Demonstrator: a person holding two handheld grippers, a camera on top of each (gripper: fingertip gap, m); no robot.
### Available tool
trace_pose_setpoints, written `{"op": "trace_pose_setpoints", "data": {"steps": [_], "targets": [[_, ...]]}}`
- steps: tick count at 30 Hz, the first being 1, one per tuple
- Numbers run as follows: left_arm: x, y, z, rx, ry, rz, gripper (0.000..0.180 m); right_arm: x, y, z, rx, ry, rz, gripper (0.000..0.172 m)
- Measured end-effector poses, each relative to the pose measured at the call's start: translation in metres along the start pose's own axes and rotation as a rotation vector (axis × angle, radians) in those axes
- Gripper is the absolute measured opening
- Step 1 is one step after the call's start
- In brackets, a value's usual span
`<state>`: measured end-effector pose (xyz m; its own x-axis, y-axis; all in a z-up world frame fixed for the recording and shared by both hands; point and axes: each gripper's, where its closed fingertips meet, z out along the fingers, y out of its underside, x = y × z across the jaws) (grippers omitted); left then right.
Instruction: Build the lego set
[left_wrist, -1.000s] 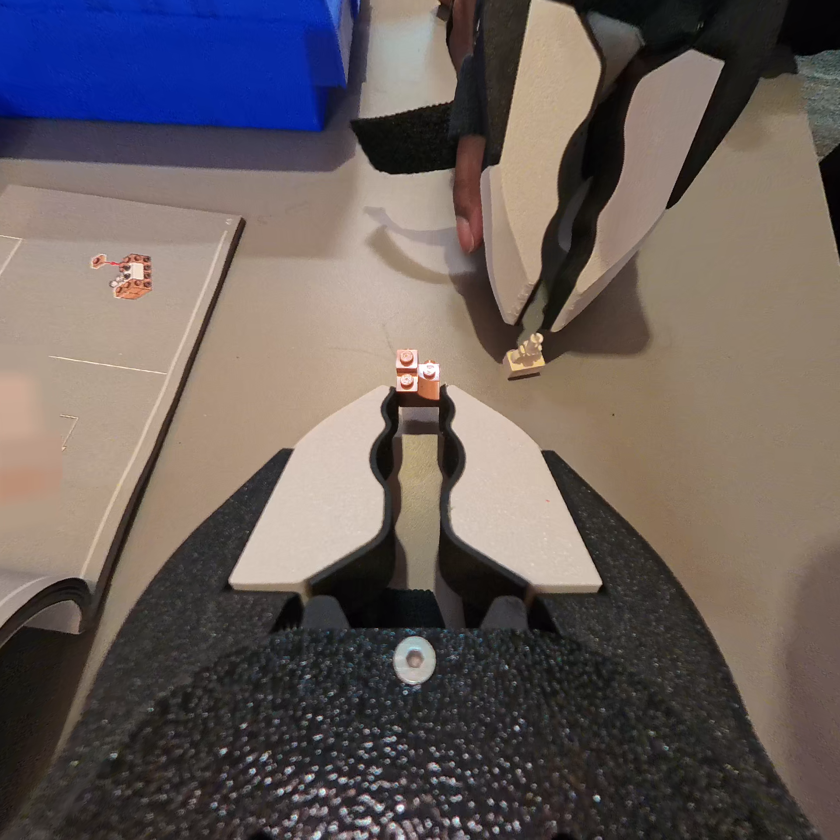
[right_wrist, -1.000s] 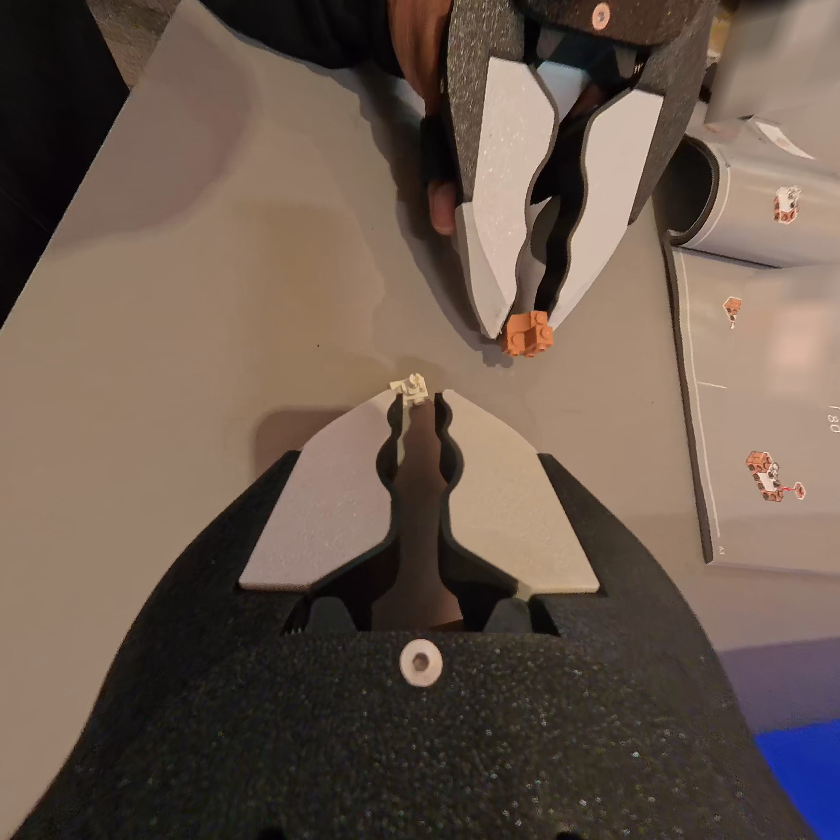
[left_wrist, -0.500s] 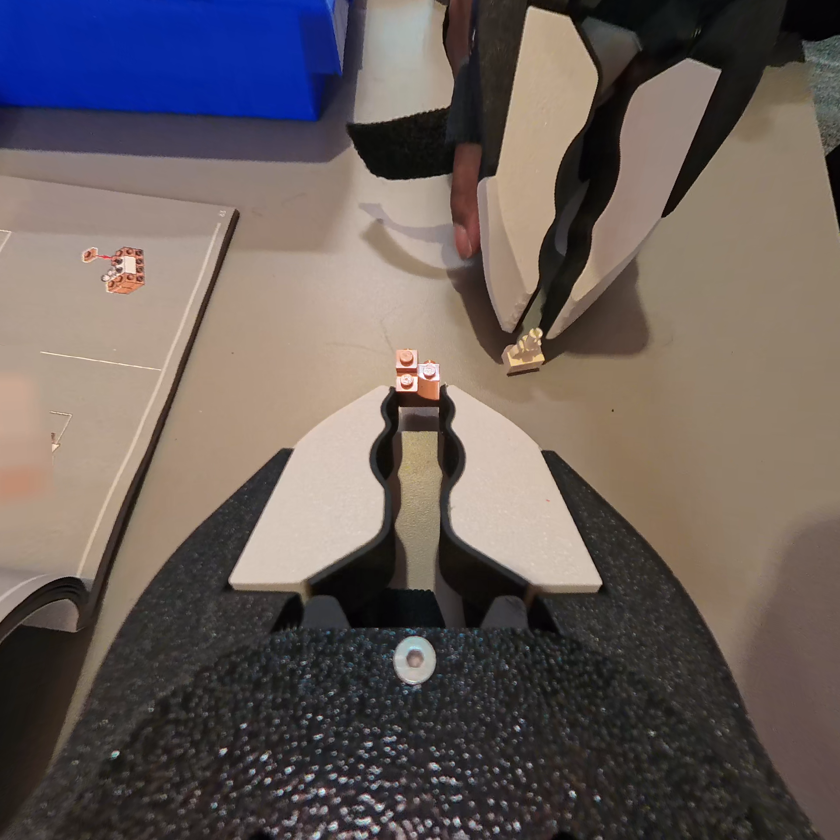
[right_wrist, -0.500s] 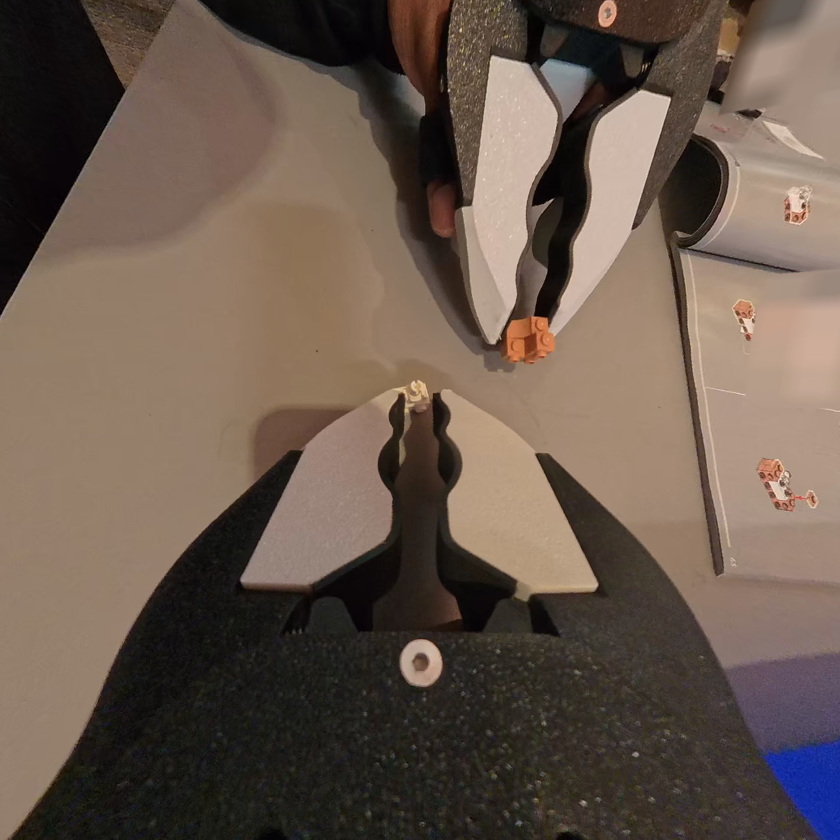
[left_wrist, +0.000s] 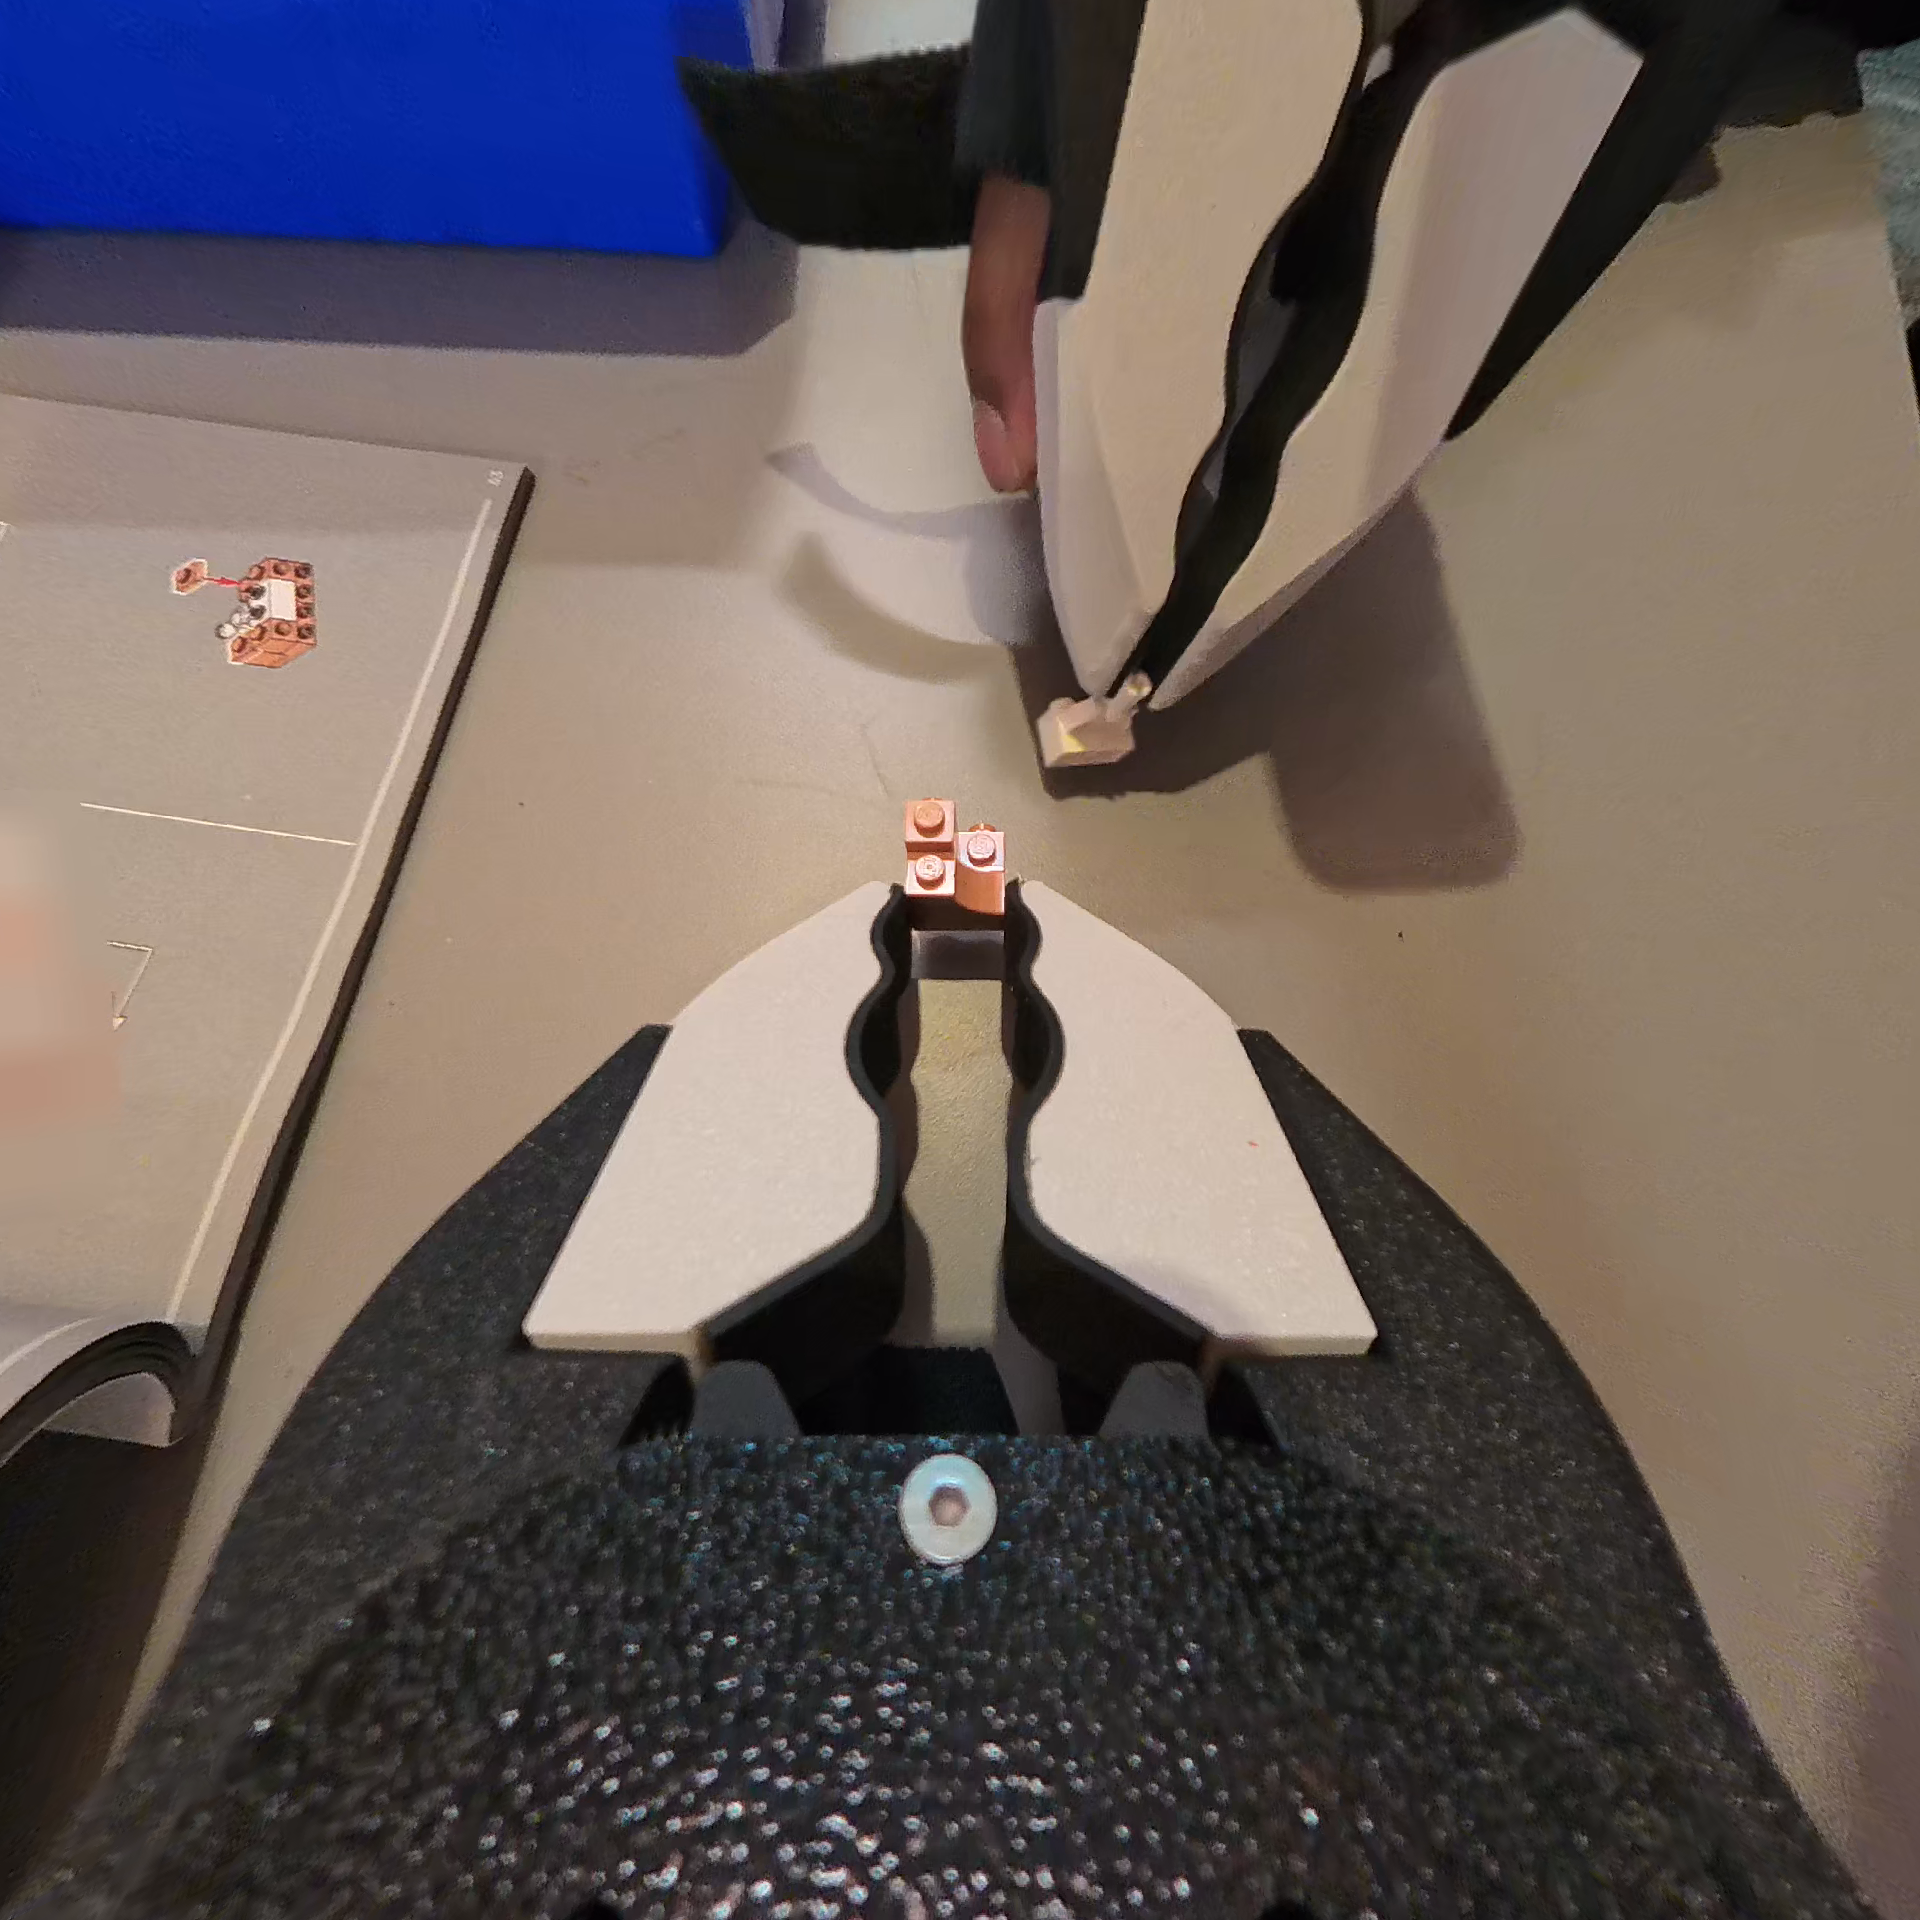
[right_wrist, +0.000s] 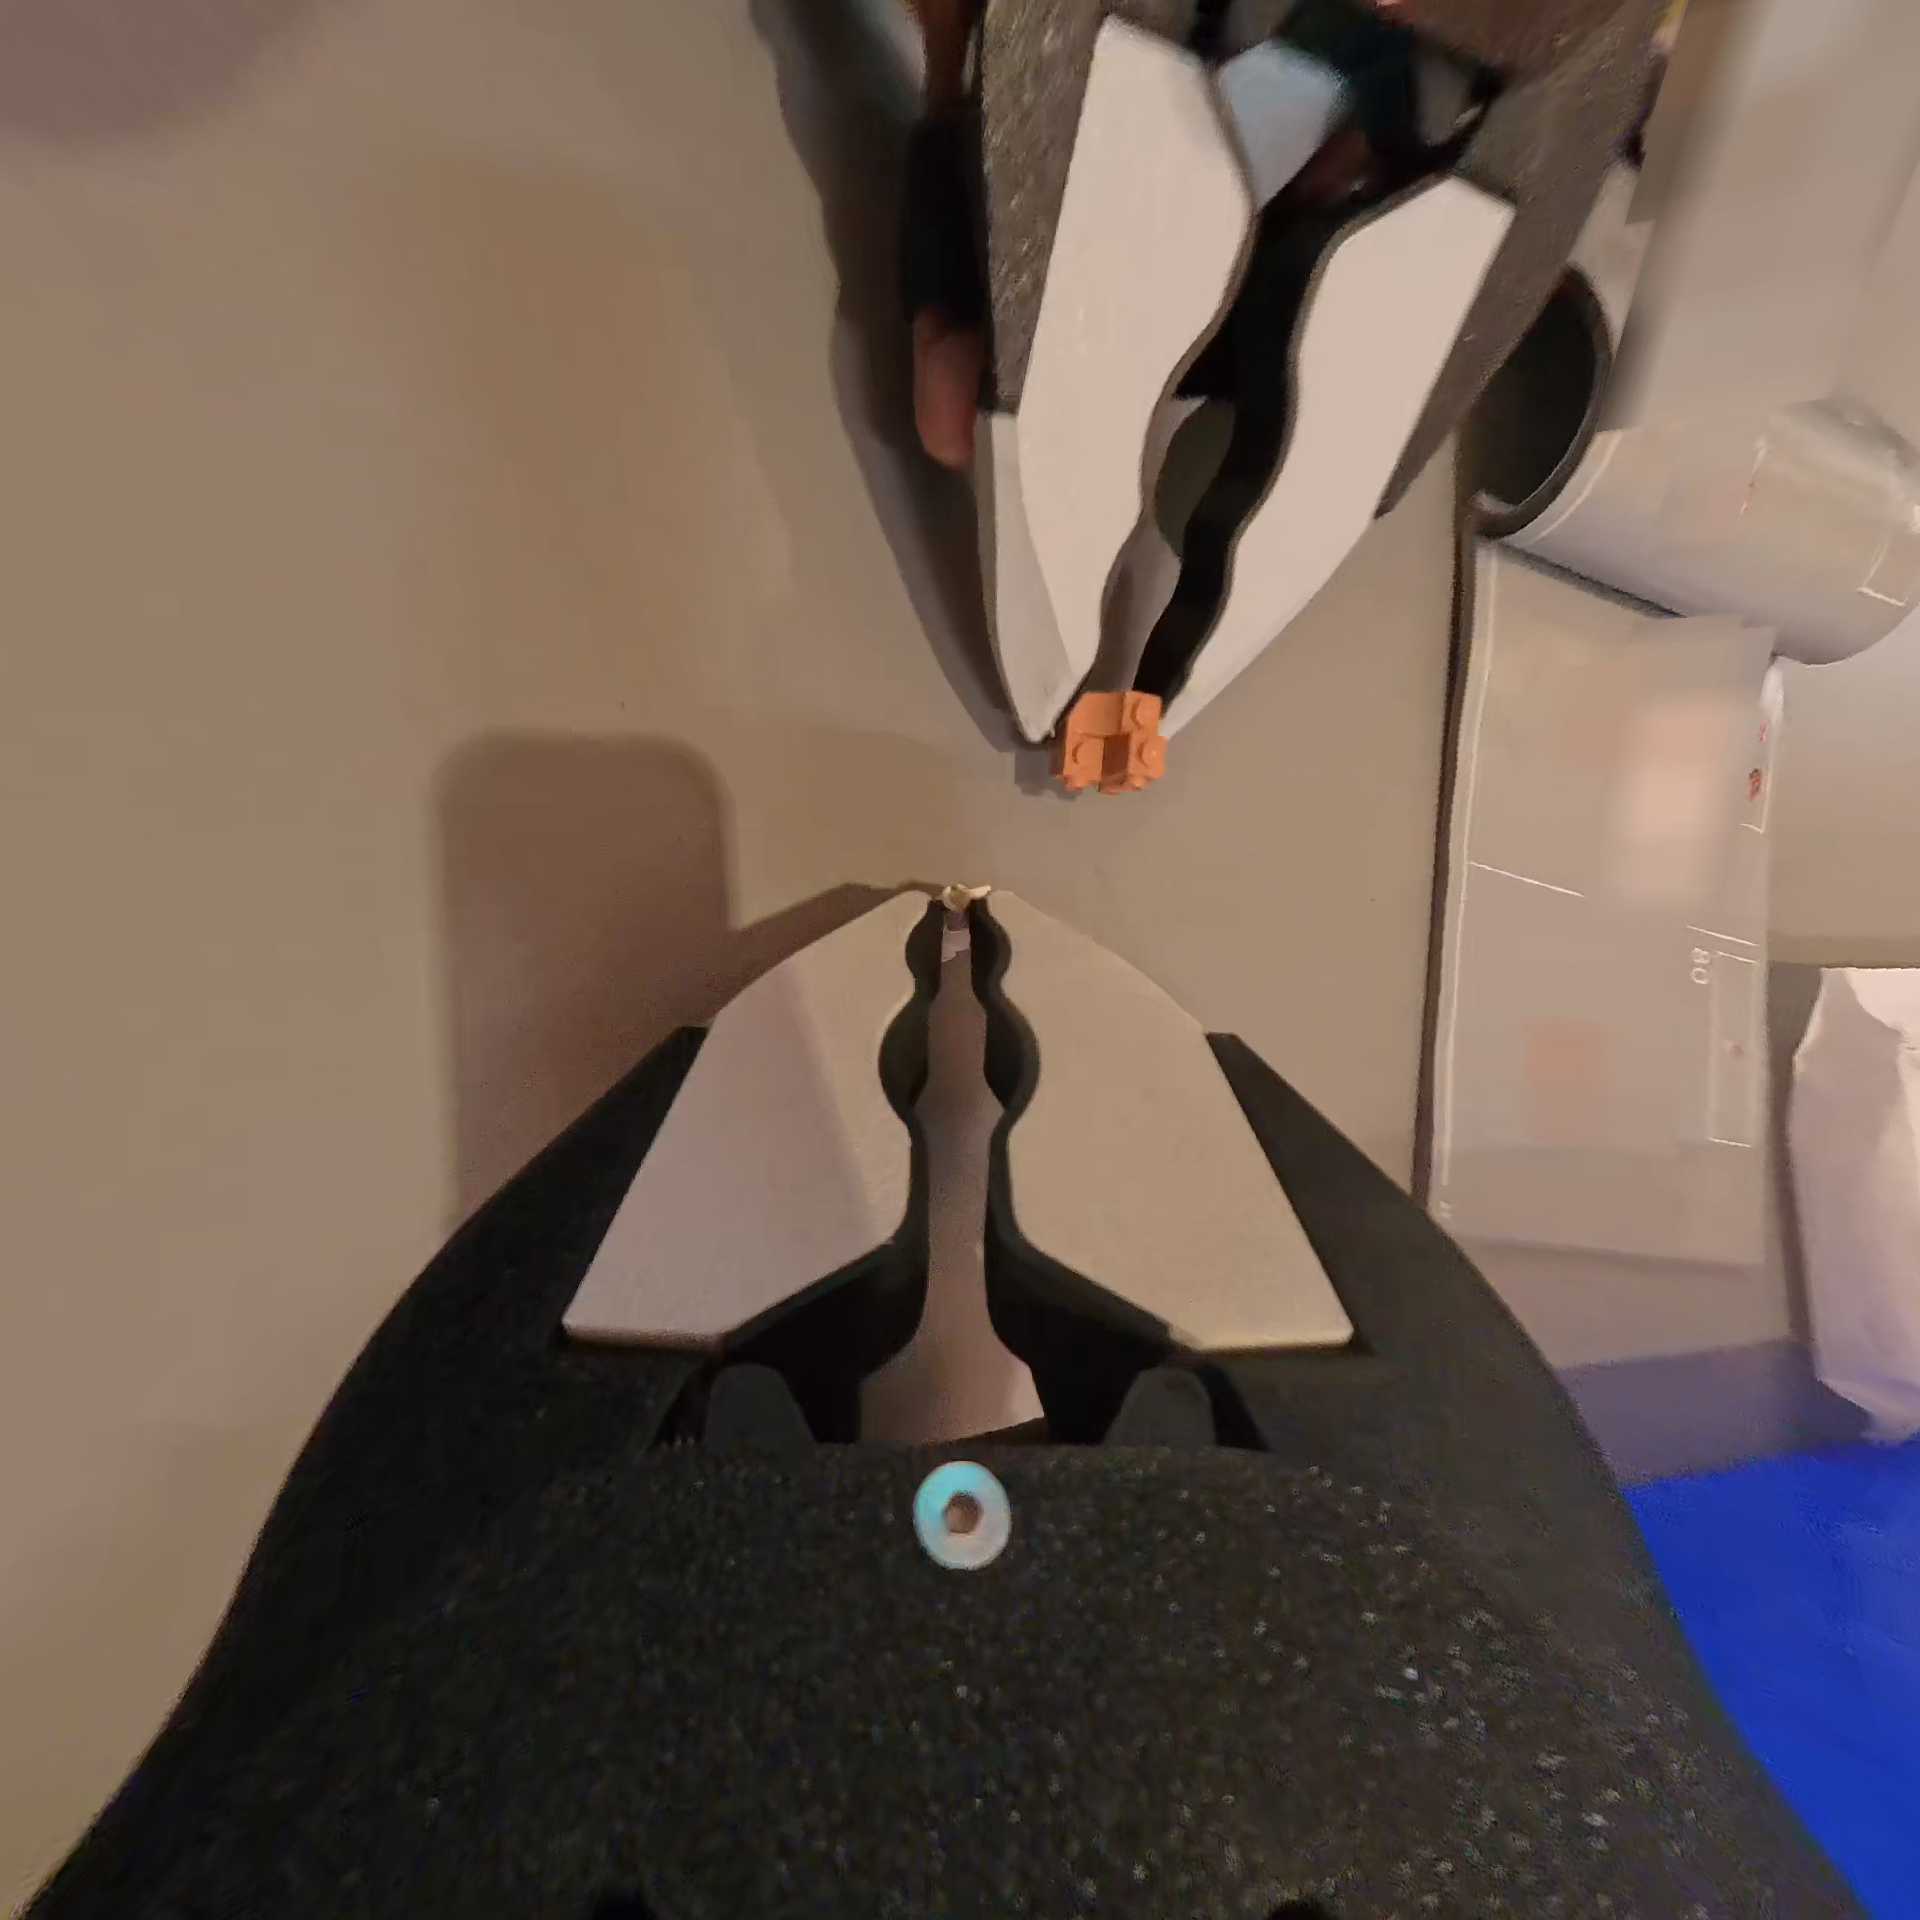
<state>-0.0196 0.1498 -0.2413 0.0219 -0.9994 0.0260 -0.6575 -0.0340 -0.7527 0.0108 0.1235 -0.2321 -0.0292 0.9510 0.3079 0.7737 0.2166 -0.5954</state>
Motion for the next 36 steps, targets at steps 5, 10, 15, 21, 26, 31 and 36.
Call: {"op": "trace_pose_setpoints", "data": {"steps": [5, 10, 15, 21, 26, 31, 36], "targets": [[0.0, 0.0, -0.001, -0.005, -0.009, 0.007, 0.016, -0.009, -0.009, 0.008, -0.125, -0.006, -0.129, 0.01], [-0.001, 0.0, -0.001, -0.006, -0.015, 0.008, 0.016, -0.014, -0.011, 0.009, -0.097, -0.052, -0.12, 0.027], [-0.003, 0.001, -0.002, -0.012, -0.022, 0.009, 0.016, -0.015, -0.021, 0.009, 0.016, -0.128, -0.026, 0.026], [-0.008, 0.002, -0.005, -0.009, -0.038, -0.001, 0.016, -0.019, -0.013, 0.026, -0.002, -0.145, 0.081, 0.03], [-0.008, 0.003, -0.005, -0.012, -0.034, -0.005, 0.016, -0.017, -0.015, 0.03, -0.006, -0.181, 0.16, 0.016], [-0.011, 0.006, -0.004, -0.024, -0.04, -0.015, 0.016, 0.01, 0.002, 0.013, -0.214, -0.169, 0.223, 0.016], [-0.016, 0.006, -0.008, -0.019, -0.048, -0.038, 0.016, 0.012, 0.012, -0.009, -0.46, -0.209, 0.142, 0.031]]}}
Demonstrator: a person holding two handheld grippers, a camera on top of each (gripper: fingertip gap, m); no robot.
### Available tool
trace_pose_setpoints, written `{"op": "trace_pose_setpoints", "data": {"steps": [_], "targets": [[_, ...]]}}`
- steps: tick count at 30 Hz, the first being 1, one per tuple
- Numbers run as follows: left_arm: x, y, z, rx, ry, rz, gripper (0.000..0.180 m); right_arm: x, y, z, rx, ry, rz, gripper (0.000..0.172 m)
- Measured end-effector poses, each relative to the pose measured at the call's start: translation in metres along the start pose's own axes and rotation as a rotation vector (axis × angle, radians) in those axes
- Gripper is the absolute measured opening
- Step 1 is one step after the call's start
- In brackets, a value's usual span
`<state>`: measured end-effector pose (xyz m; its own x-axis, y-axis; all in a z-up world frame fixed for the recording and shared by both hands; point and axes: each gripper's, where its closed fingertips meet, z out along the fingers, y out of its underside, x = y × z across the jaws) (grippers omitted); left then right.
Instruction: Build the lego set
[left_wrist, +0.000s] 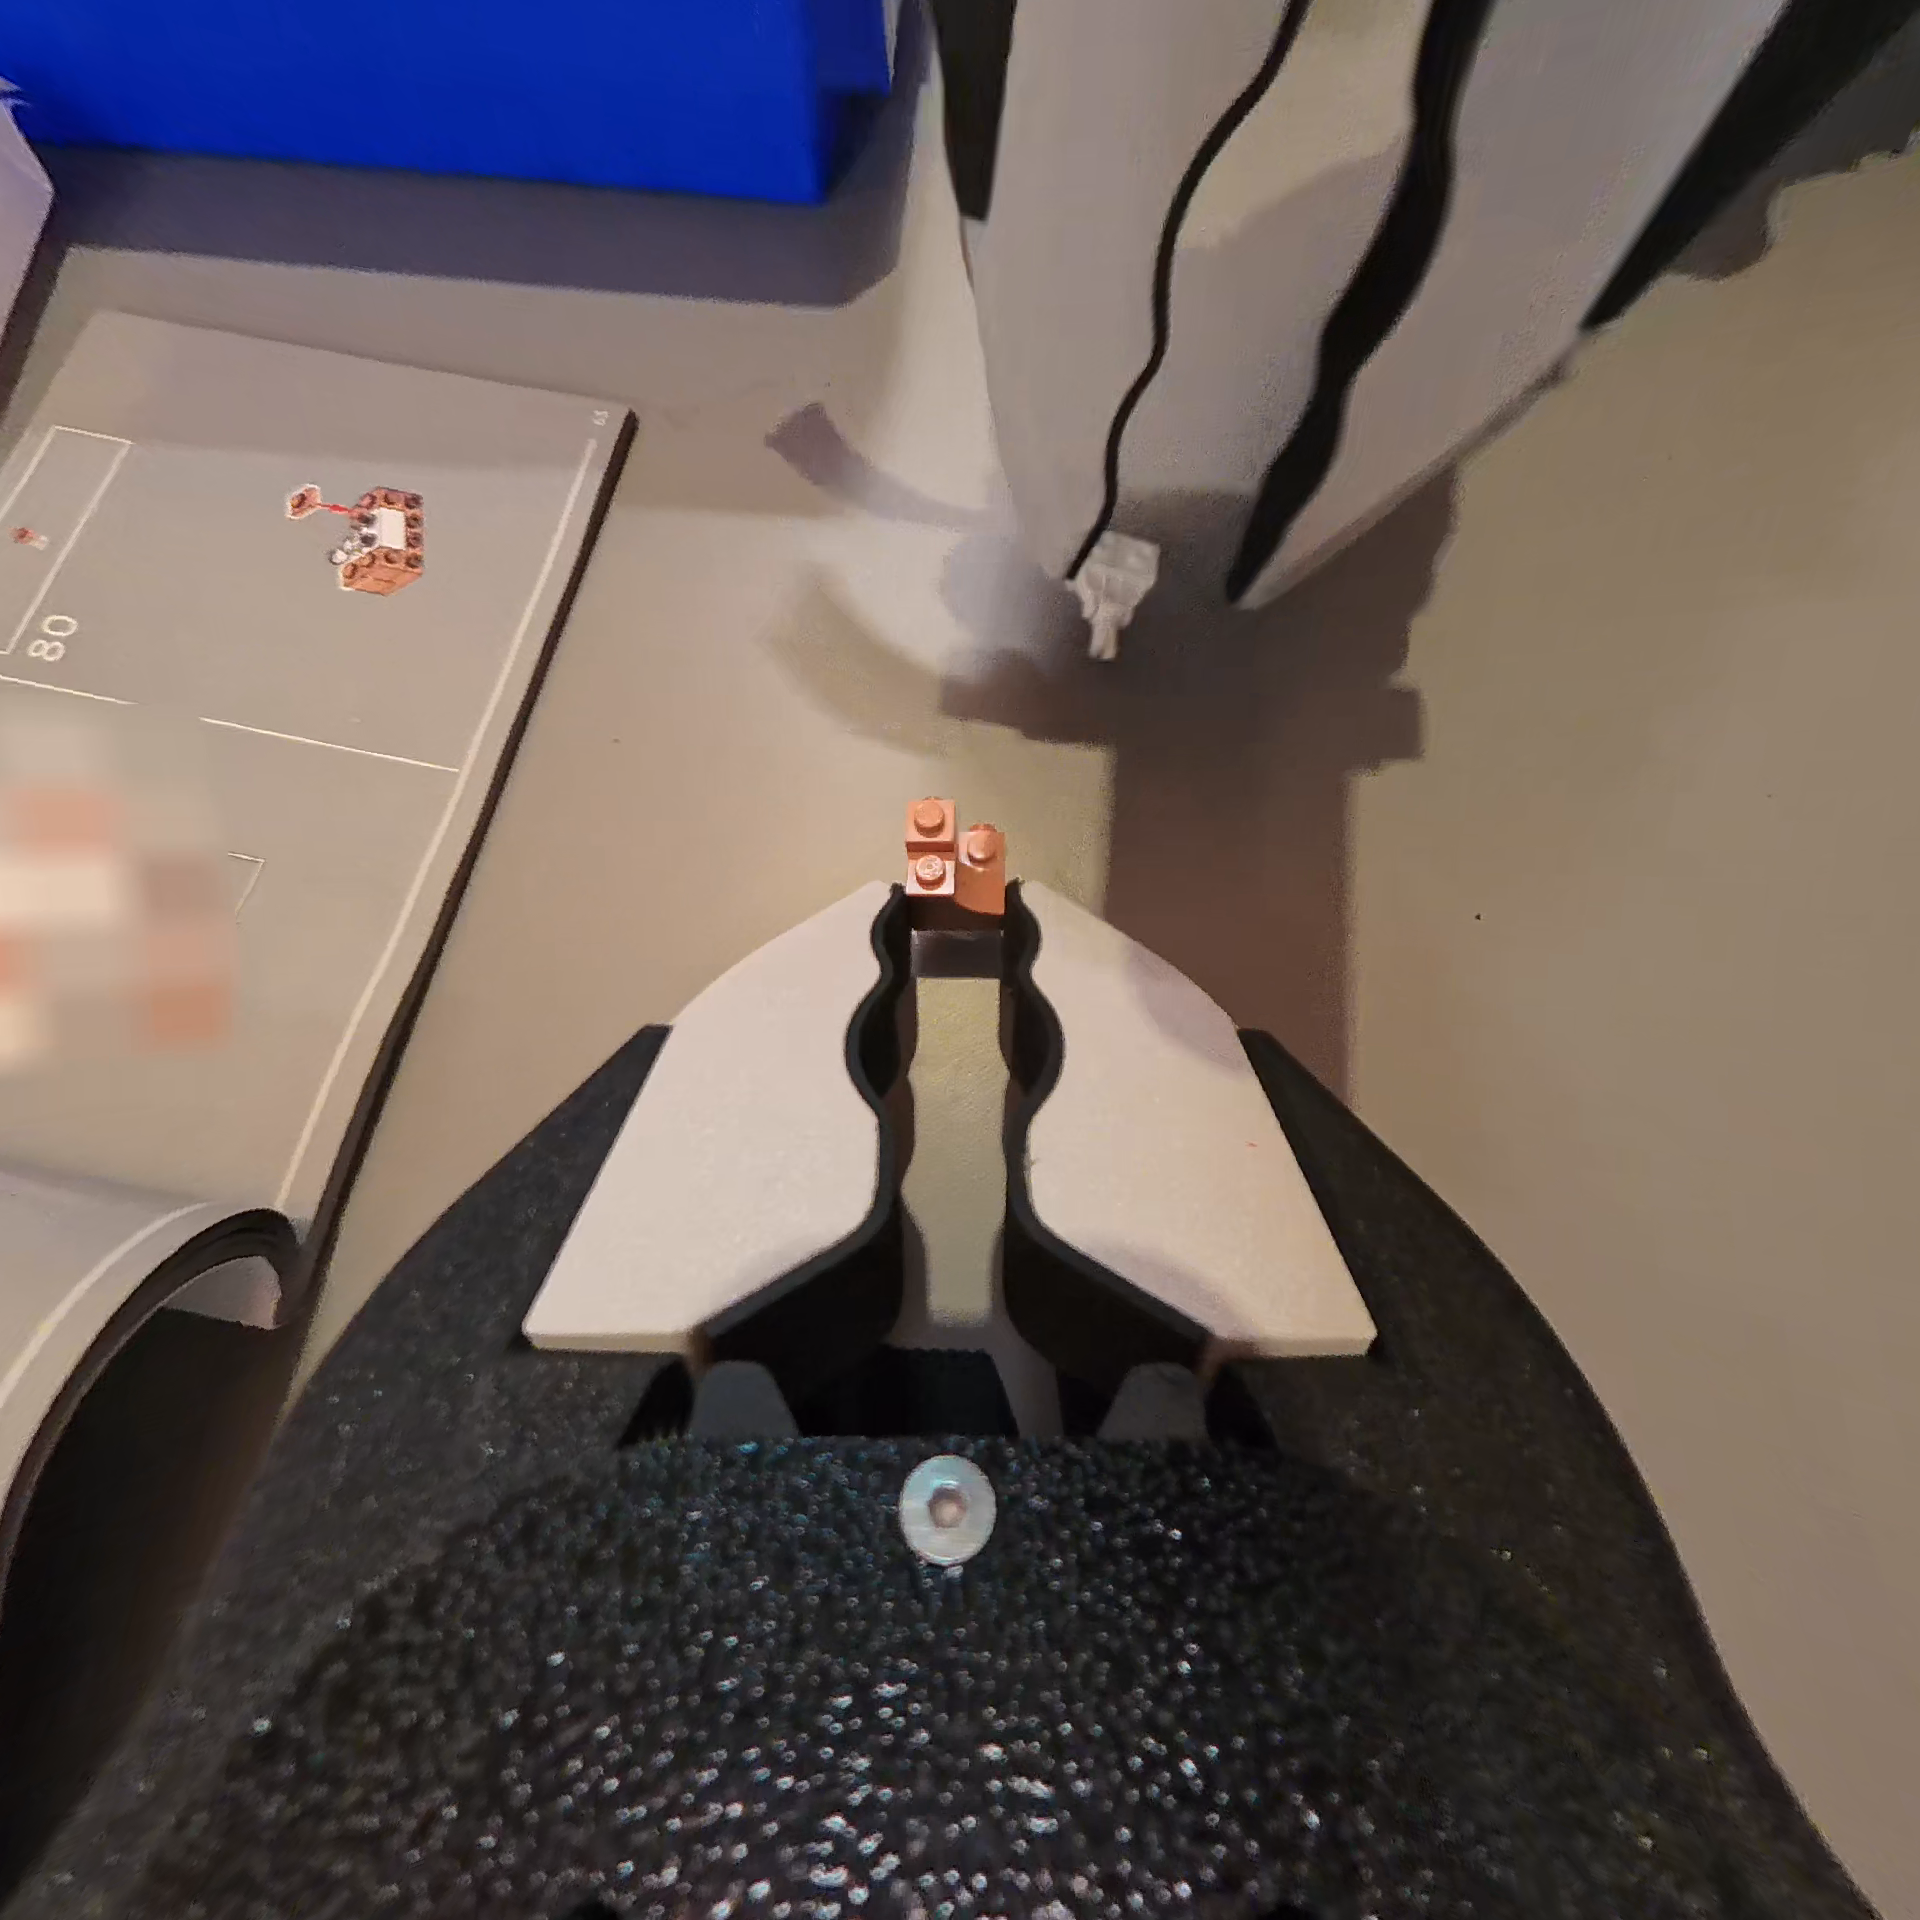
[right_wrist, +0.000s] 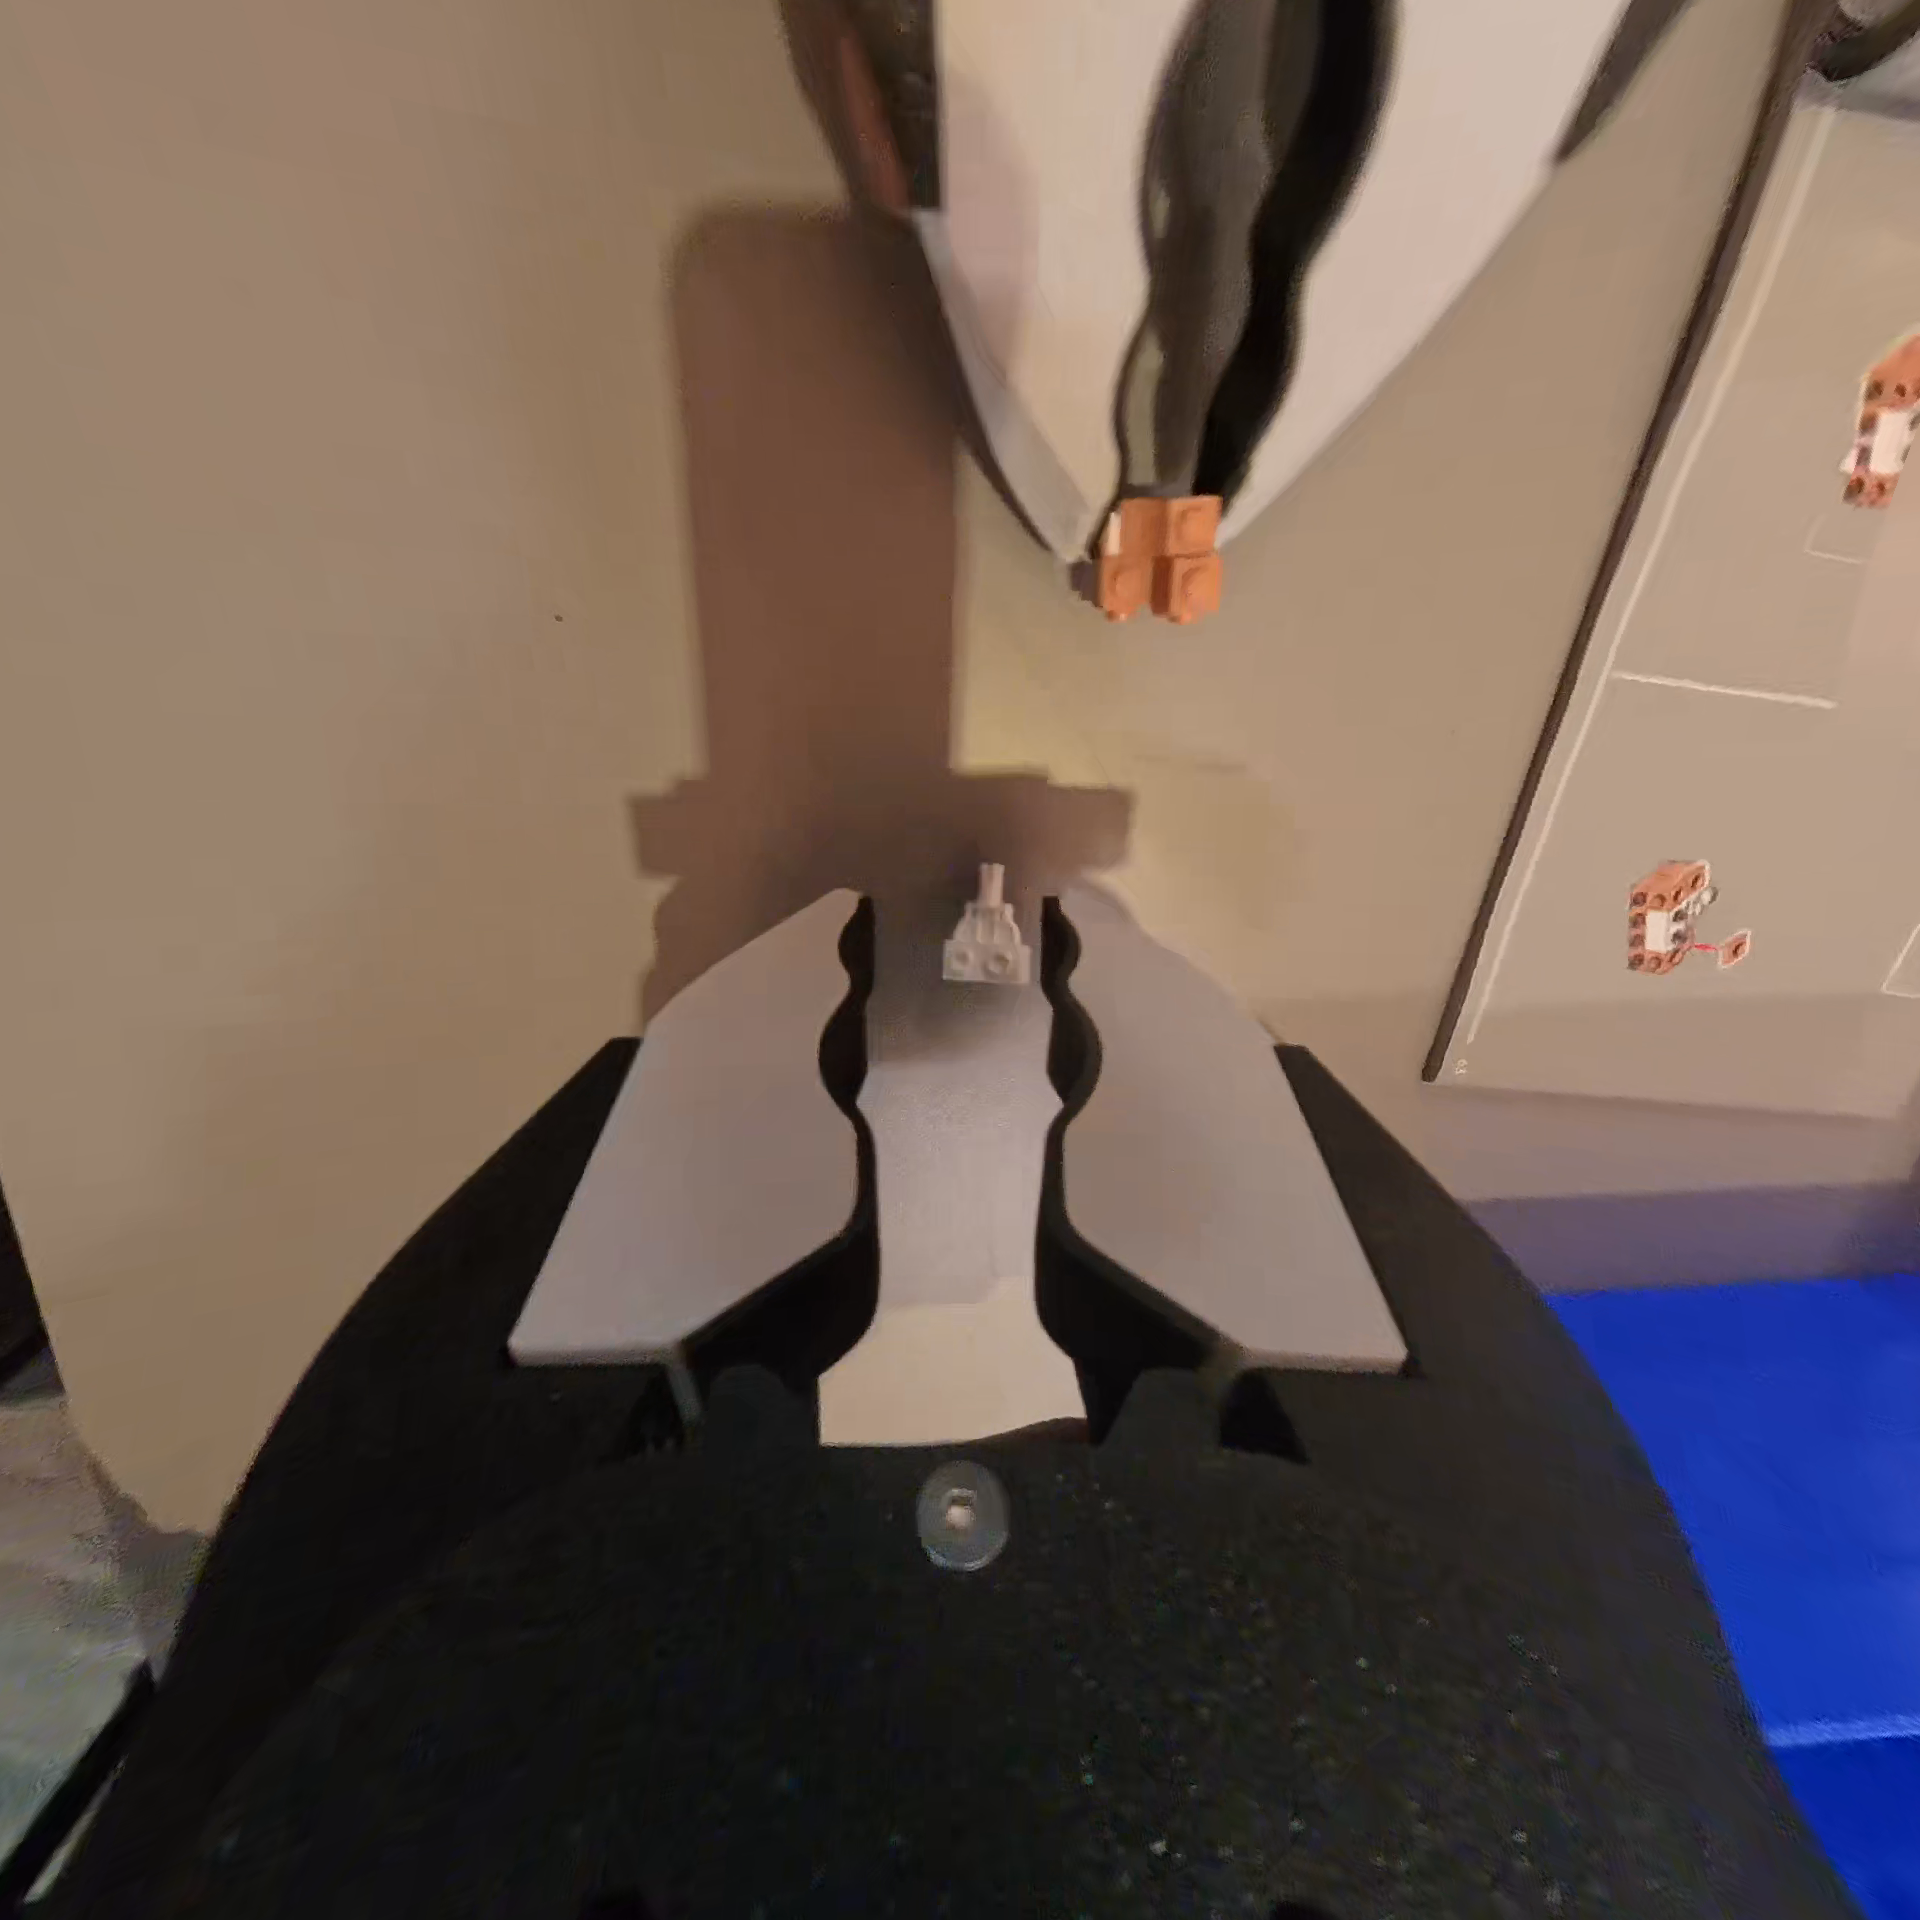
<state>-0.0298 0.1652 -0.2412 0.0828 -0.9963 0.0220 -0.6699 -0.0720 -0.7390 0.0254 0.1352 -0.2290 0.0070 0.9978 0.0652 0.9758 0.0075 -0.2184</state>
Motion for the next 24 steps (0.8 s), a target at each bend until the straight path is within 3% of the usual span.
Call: {"op": "trace_pose_setpoints", "data": {"steps": [5, 14, 24], "targets": [[0.0, -0.002, -0.002, 0.004, -0.005, 0.005, 0.016, 0.005, -0.002, -0.005, 0.026, 0.034, -0.003, 0.042], [0.005, -0.001, 0.001, -0.001, 0.009, 0.013, 0.016, 0.011, 0.047, -0.005, 0.165, 0.09, 0.292, 0.042], [0.006, 0.002, 0.005, -0.014, 0.017, 0.02, 0.016, 0.013, 0.046, 0.014, 0.234, 0.121, 0.369, 0.035]]}}
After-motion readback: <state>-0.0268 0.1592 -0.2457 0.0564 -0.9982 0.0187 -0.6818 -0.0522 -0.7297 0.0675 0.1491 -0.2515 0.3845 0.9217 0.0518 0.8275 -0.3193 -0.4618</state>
